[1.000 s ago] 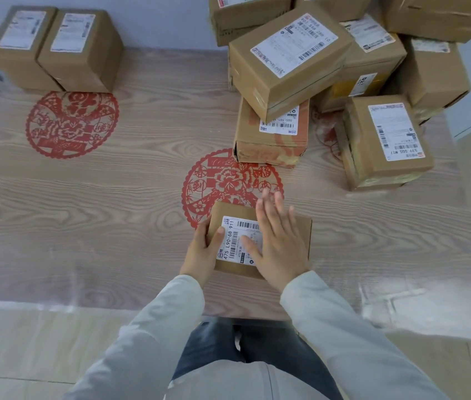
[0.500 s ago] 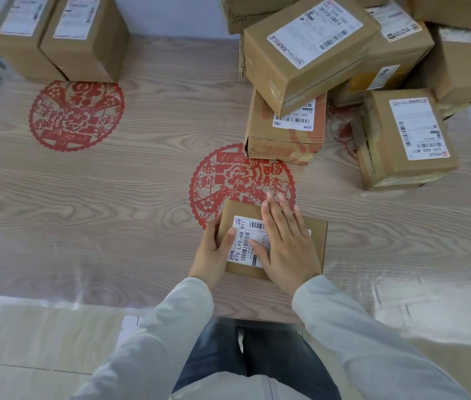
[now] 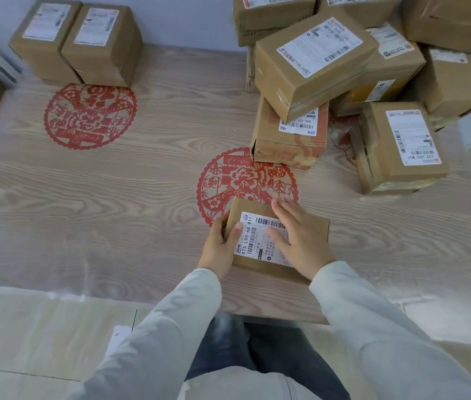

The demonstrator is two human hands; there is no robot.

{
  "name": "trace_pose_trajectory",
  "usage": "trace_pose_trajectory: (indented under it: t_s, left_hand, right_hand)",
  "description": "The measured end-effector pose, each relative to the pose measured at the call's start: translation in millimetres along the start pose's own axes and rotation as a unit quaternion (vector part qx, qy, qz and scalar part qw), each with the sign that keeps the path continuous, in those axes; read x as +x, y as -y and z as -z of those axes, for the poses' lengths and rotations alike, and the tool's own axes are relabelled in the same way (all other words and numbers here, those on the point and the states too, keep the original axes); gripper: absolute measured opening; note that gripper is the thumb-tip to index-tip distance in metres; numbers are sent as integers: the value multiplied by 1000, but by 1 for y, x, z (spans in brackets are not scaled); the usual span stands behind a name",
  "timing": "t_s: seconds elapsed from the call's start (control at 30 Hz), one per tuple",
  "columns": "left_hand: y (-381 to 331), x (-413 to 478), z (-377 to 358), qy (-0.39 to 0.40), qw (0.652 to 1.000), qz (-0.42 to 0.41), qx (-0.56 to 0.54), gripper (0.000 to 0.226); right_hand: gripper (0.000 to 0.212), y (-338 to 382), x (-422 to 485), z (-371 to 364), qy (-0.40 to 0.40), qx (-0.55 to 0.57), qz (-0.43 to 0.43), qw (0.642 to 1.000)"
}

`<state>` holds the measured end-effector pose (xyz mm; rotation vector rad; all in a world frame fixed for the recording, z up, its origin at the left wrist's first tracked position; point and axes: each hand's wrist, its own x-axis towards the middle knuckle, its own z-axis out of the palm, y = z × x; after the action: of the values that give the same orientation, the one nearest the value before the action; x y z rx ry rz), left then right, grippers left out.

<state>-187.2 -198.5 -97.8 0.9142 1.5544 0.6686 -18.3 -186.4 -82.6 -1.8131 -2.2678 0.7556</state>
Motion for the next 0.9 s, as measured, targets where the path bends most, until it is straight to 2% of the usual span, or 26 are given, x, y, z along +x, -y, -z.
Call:
trace_pose_trajectory:
  t_s: [0.2, 0.3, 0.43, 0.57, 0.67, 0.73, 0.83, 0.9]
  left_hand:
    - [9, -22, -5, -110, 987, 15, -113, 63]
    - [26, -42, -16, -161, 976, 43, -139, 72]
    - [42, -71, -58, -211, 957, 64, -190, 74]
    - [44, -91, -102, -159, 964, 85, -195, 77]
    - [35, -98, -131, -91, 974, 72, -195, 76]
    - [32, -97, -146, -56, 979, 64, -186, 75]
    - [26, -92, -159, -61, 971, 67, -223, 44]
    - [23, -90, -162, -80, 968, 67, -229, 37]
  right_hand:
    - [59, -43, 0, 47, -9, 151, -90, 984]
    - [56, -70, 0, 52, 22, 207, -119, 971]
    - [51, -99, -1, 46, 84, 253, -105, 958]
    - [44, -105, 2, 43, 129, 316, -90, 936]
    - [38, -106, 7, 43, 155, 315, -73, 934]
    - [26, -107, 8, 41, 165, 308, -76, 934]
    - [23, -109, 8, 39, 171, 303, -78, 934]
    - [26, -110, 8, 40, 174, 305, -73, 933]
